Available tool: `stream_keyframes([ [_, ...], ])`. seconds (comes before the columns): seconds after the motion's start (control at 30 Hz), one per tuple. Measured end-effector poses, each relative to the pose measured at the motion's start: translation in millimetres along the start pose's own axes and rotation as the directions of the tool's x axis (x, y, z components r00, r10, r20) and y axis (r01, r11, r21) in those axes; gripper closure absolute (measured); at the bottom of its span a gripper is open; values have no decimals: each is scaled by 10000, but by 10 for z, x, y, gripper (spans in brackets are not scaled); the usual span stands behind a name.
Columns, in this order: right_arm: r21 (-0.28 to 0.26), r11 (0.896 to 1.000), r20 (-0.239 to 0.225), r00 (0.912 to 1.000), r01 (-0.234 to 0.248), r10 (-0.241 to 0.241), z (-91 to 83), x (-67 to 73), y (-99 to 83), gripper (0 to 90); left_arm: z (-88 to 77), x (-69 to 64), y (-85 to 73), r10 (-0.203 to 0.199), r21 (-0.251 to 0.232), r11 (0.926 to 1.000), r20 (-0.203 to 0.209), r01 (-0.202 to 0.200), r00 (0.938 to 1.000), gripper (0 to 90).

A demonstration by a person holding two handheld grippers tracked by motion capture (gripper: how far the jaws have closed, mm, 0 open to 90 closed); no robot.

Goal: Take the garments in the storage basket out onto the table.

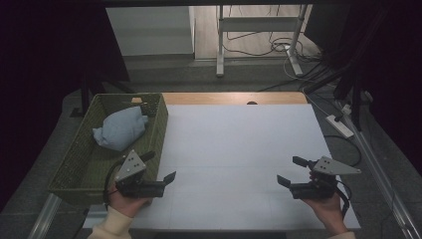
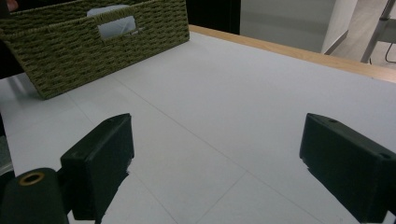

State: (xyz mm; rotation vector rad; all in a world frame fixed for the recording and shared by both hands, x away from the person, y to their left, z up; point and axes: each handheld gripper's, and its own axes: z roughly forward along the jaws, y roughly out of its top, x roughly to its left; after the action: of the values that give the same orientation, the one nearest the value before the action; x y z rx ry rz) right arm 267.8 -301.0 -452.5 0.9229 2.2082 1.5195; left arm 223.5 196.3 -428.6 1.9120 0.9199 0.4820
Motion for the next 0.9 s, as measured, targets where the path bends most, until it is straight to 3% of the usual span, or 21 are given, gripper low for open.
stream_keyframes([
  [0.3, -64, 9995, -129, 9994, -317, 316, 5, -38, -17, 100, 12, 58, 14, -178, 56, 9998, 164, 177, 9997, 70],
  [0.47, 167, 9999, -190, 9998, 19, -16, 38, -18, -19, 101, 7, 93, 20, -361, 137, 9993, 298, 357, 9989, 65],
  [0.63, 35, 10000, -238, 9997, -84, 85, 65, -55, -11, 139, -39, 117, -13, -607, 208, 9980, 212, 602, 9979, 65],
  [0.9, 164, 9999, -317, 9995, 29, -24, 86, -47, -6, 138, -30, 108, -10, -532, 290, 9982, 257, 525, 9983, 67],
])
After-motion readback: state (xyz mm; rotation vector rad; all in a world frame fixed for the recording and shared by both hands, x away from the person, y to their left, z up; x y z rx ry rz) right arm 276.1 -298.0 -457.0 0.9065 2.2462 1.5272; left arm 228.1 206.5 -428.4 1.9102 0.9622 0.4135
